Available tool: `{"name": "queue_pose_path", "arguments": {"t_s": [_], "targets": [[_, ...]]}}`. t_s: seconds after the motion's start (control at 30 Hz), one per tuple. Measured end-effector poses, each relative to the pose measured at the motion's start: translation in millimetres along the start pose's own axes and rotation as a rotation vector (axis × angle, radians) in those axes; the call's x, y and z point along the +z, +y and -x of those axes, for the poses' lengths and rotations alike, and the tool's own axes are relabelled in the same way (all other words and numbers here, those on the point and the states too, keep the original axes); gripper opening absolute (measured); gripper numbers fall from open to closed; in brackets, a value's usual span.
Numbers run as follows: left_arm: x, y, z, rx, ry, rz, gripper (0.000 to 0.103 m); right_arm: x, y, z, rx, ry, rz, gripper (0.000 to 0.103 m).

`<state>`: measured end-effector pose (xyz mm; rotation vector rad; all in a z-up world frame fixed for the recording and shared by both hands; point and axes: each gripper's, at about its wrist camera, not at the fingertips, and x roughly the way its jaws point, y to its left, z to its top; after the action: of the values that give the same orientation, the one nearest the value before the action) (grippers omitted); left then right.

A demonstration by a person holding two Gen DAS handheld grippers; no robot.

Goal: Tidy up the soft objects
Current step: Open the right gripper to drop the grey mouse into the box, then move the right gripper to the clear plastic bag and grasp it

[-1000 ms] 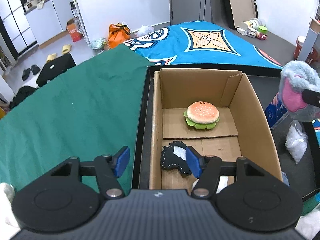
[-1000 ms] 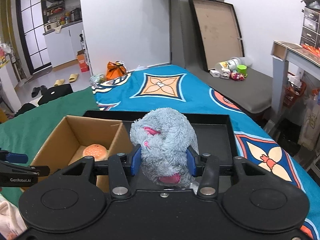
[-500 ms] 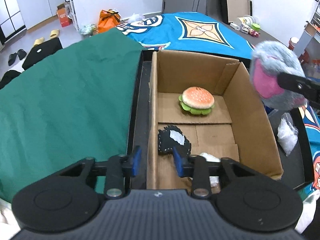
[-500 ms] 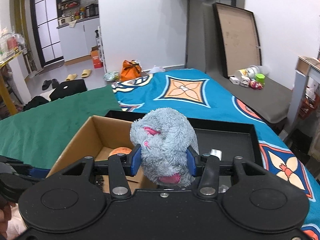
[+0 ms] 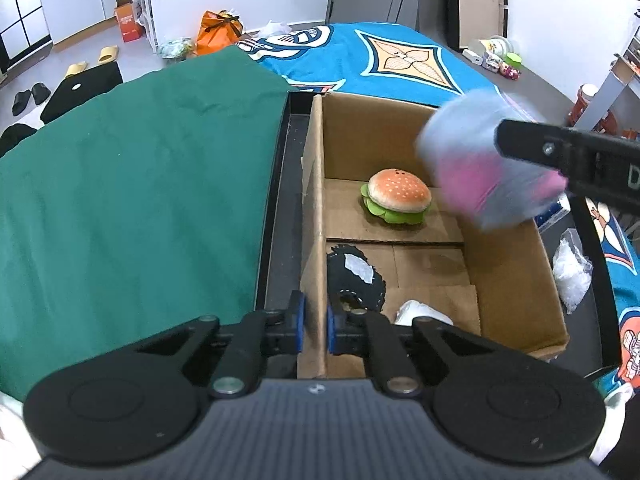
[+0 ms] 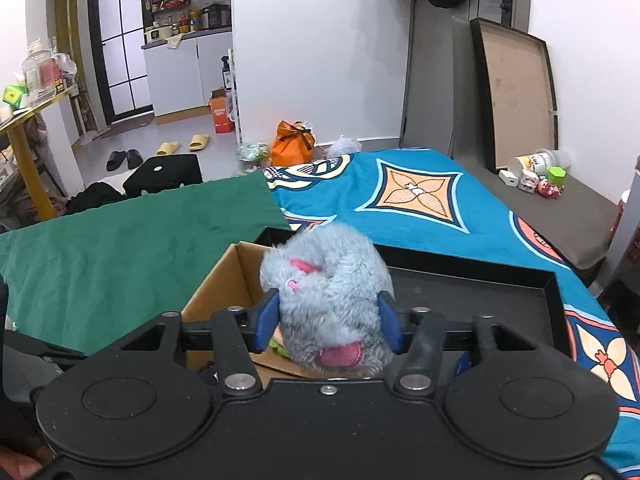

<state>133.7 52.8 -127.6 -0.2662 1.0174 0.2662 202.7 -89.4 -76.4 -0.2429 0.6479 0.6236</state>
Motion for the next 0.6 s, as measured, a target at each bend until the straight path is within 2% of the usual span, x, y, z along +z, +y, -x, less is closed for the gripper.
{"name": "queue_pose_path", "arguments": {"t_s": [0.03,0.07,0.1,0.5,0.6], "targets": [[0,0,0,0.001,0.002,0.0,0.01,0,0,1,-0.003,-0.004,0.001,0.075],[0,0,0,-0.001,0.002,0.002,0.01,-1,0,3,-0.008,-0.014,0.001,0.081],[0,-1,0,0.003,0.002,0.001,0.01,-2,-1,6,-0.016,-0.024,0.0,0.082],[1,-12,3,0.055,-0.009,-0.031,0.011,-31,-40,17,-0.086,0.02,-0.062,0.082],[3,-15,3,0.062,-0.008,-0.035,0.014,-37,-48,18,-0.097,0.025,-0.073,0.082]]}}
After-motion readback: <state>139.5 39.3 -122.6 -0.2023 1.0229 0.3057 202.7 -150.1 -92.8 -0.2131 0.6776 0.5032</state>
